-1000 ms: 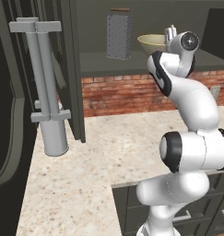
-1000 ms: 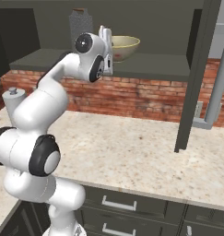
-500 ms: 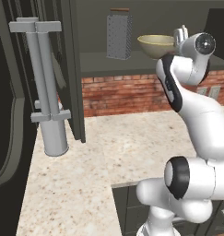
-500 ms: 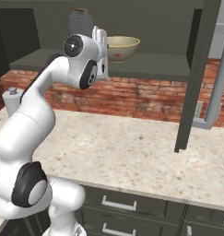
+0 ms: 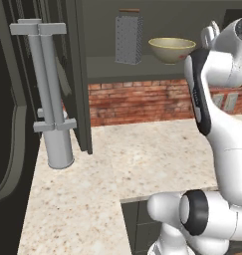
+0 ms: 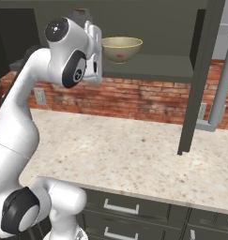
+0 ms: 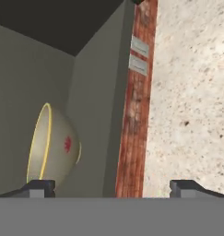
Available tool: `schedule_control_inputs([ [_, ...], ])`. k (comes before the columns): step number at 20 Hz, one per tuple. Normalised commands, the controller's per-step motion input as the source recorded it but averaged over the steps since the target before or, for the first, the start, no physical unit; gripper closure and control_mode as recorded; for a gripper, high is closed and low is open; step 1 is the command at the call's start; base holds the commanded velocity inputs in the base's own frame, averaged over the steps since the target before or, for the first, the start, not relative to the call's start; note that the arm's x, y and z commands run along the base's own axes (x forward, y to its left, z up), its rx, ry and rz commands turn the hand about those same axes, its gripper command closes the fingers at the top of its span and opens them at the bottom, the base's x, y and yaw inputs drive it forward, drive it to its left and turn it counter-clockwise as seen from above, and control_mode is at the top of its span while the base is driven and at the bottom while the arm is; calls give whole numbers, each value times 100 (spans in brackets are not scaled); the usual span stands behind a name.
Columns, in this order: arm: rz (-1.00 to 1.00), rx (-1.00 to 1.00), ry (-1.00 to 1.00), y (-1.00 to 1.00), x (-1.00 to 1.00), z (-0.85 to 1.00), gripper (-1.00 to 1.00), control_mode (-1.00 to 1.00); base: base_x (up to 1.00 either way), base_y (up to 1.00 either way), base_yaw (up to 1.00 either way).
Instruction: Pick the mug and place it in the sink. Pick the bowl and place it in the open cabinet and then close the cabinet.
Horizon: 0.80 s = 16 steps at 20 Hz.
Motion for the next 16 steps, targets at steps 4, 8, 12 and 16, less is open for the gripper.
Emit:
schedule_control_inputs([
  [4, 0, 0, 7, 19, -100, -9, -100, -100, 0, 0, 0],
  [8, 1, -1, -4, 41, -100, -35, -100, -100, 0, 0, 0],
  [12, 9, -1, -20, 71, -99, -57, -100, -100, 0, 0, 0],
  [16, 13, -5, -38, 34, -73, -3, -100, -100, 0, 0, 0],
])
